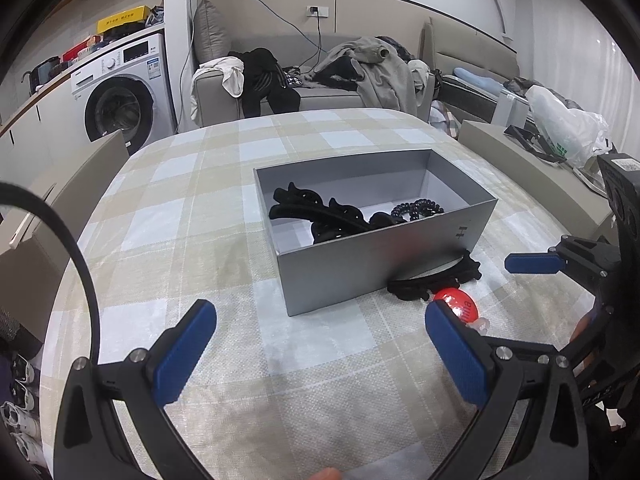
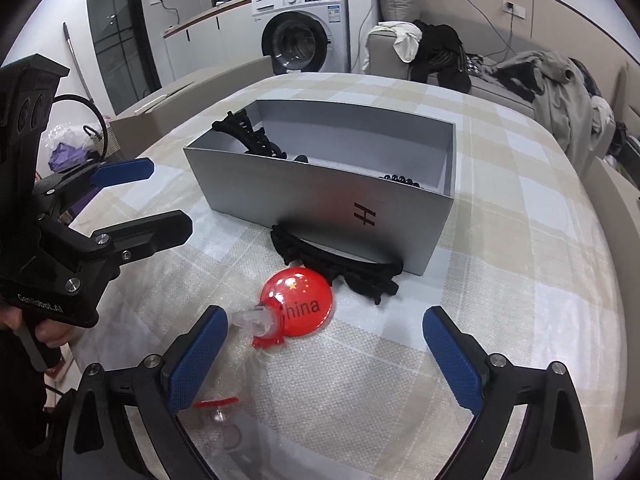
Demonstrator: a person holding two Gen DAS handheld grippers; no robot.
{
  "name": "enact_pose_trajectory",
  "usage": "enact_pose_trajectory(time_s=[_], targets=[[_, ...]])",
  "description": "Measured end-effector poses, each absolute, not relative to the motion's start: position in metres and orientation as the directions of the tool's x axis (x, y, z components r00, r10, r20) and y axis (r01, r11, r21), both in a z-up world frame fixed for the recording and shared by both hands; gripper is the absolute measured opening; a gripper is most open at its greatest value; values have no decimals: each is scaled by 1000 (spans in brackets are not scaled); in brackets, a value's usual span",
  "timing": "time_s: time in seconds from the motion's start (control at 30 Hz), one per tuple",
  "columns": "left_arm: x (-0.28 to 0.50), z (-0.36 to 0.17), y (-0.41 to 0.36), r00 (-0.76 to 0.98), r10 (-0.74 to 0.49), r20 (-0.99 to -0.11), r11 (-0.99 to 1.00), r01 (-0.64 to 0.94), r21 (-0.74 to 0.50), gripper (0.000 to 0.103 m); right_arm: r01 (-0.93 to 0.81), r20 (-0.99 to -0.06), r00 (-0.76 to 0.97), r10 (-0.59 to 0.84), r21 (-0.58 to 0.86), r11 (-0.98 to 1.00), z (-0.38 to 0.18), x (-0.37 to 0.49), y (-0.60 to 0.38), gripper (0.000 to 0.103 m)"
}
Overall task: Organize jewelry
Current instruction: 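Move the right gripper to the clear pacifier clip and close on it, then grasp the red 'I China' ball with left gripper while right holds the clip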
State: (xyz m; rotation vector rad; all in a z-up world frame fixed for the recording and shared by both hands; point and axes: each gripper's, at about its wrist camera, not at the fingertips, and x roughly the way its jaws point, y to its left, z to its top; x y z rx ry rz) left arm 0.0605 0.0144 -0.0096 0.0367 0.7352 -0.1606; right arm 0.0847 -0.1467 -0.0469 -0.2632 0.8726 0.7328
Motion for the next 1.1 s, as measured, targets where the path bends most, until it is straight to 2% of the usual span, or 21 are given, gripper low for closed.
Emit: enact_pose_trajectory(time_s=[0.2,0.27,0.33,0.43,0.53,0.87,1.1], targets=[[61,-9,14,731,-132,-669,987,158,-23,102,-702,-768,407,494,84,708,-46,78,-140,73],[61,-9,14,732,-134,-668,987,159,-23,102,-709,-769,394,504,96,699,-47,77,-139,55],[61,-8,14,733,-133,-667,987,159,-22,102,-715,-762,398,510,91,694,-45,75,-139,44],[61,-9,15,731,-135,-669,987,159,-25,102,-726,-761,387,520,96,681,-46,72,-138,34],[61,-10,14,727,-135,-673,987,161,-24,102,-735,-763,370,531,109,669,-47,70,-138,19],[61,-13,6,705,-158,-691,981,190,-30,102,-680,-682,434,589,181,711,-29,75,-166,18],[64,-22,-19,649,-207,-732,958,288,-16,99,-617,-678,465,569,212,758,-30,83,-190,18]])
